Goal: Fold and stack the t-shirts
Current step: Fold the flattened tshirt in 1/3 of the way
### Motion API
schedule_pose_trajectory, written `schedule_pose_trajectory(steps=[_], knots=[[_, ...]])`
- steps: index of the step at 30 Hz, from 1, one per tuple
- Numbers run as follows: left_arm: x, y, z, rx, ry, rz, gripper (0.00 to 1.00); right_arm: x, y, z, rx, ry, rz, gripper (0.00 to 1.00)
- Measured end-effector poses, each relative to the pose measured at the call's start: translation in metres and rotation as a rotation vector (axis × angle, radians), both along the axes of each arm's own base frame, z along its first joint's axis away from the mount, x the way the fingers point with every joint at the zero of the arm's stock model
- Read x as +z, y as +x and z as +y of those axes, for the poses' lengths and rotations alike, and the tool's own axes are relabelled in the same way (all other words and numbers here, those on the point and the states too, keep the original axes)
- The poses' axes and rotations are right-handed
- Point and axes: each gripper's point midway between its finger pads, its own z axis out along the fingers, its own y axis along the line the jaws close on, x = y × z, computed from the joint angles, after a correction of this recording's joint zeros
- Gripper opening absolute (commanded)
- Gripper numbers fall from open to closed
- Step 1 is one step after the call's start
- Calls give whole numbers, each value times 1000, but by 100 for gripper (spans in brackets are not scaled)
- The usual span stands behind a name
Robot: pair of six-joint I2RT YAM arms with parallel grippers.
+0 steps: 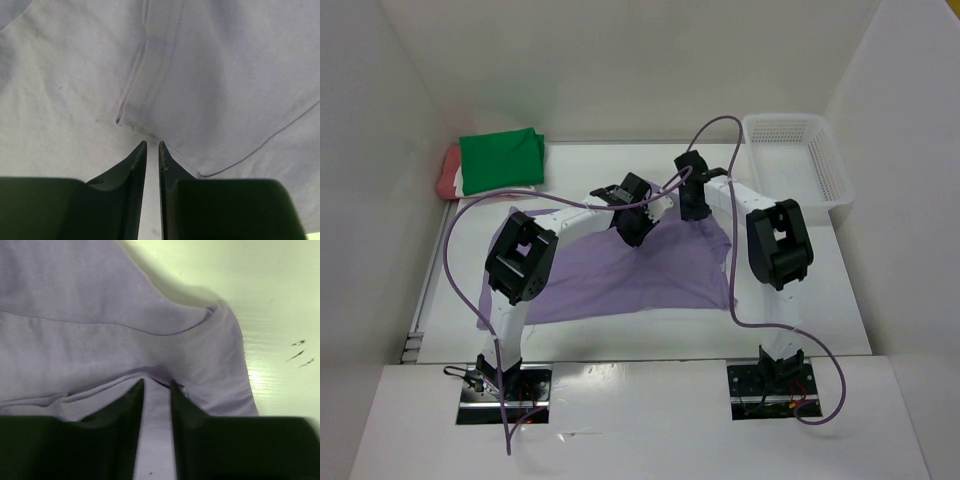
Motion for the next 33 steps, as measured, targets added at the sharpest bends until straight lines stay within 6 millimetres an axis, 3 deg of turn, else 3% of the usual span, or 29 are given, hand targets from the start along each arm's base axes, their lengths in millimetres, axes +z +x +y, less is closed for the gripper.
schedule_pose_trajectory(steps=[6,11,13,15,17,19,21,24,29,33], knots=[[0,5,7,25,26,-17,25,3,2,-7,-43,-38,-19,50],[2,5,23,54,63,-10,32,35,-16,-18,-168,-8,-52,63],[10,3,36,74,81,-20,32,57,-42,-24,-236,49,-69,69],[24,-3,53,94,100,-36,34,70,-81,-31,-296,114,-49,75],[40,-9,70,106,119,-51,36,68,-126,-31,-342,201,14,78],[55,-15,88,114,142,-77,38,48,-179,-28,-393,283,124,85],[57,-30,112,130,200,-94,40,22,-229,-28,-457,326,255,94],[37,-69,160,148,358,-66,40,4,-265,-29,-537,331,376,100],[-11,-139,242,129,636,99,41,-7,-264,-28,-634,345,425,100],[-24,-171,289,127,776,177,46,-21,-253,-39,-724,342,445,100]])
